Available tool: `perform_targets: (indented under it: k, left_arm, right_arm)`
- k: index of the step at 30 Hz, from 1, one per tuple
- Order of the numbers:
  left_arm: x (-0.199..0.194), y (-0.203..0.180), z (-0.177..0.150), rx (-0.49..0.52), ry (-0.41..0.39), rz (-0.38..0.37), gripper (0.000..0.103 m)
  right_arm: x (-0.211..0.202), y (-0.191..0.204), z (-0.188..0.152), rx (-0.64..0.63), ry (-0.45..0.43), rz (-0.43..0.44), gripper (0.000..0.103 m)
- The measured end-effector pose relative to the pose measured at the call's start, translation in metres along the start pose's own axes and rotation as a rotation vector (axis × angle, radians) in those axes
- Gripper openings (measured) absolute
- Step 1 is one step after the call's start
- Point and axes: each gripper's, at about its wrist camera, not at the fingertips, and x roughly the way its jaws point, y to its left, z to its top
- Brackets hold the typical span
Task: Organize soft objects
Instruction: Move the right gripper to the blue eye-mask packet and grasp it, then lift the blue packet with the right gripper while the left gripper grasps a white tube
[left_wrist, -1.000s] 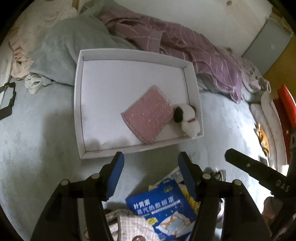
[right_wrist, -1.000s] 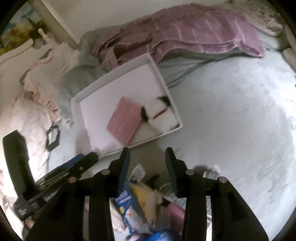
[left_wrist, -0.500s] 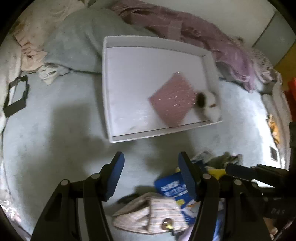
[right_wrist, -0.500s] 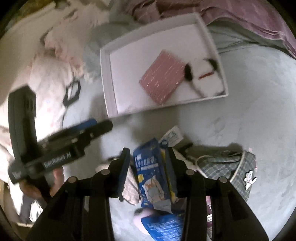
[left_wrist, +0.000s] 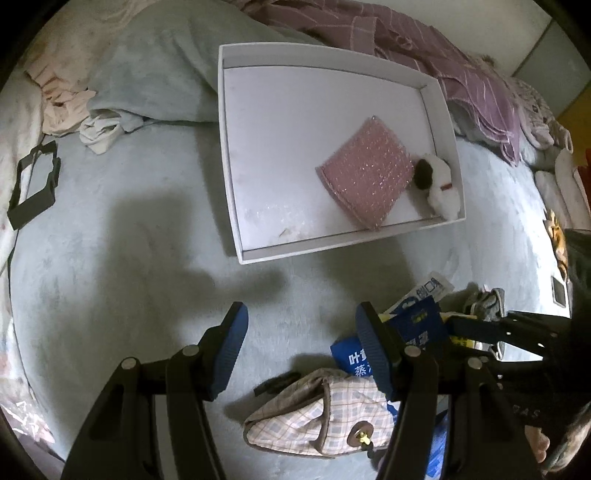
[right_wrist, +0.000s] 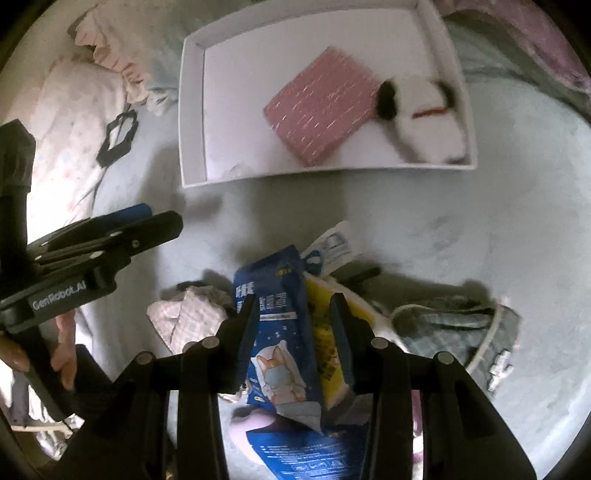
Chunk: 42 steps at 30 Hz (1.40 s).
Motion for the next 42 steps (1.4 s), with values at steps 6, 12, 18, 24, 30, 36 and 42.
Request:
perform_targets:
  k: [6,12,18,24,30,36,42]
  left_arm:
    - [-0.001,0.007,0.001,-0.030,-0.007,0.003,0.061]
    - [0.002,0.008,0.003,-0.033,-0.004,0.002,0.061]
    - [0.003,0.004,0.004,-0.021,-0.007,-0.004,0.061]
    - [0.004,-0.007,0.006,0.008,-0.022,-0.043,0.061]
    - [0.014,-0.030,0.008,0.060,-0.003,-0.129,0.061]
    - [0.029,-0.048,0.009,0.091,0.039,-0.162,0.061]
    - [0.034,-0.059,0.008,0.119,0.041,-0.188,0.061]
  right_arm:
    - [0.022,0.000,0.002,-0.005,0.078,0.107,0.041]
    - [0.036,0.015,-0.002,-0.046,0.112,0.148,0.031]
    - [0.037,0.016,-0.002,-0.029,0.108,0.202,0.007]
    - [0.011,0.001,0.002,0.027,0.007,0.196,0.007]
    - [-0.020,-0.027,0.005,0.126,-0.081,0.194,0.007]
    - [-0.043,-0.050,0.002,0.188,-0.142,0.186,0.007]
    - [-0.049,-0.059,0.001,0.224,-0.159,0.186,0.007]
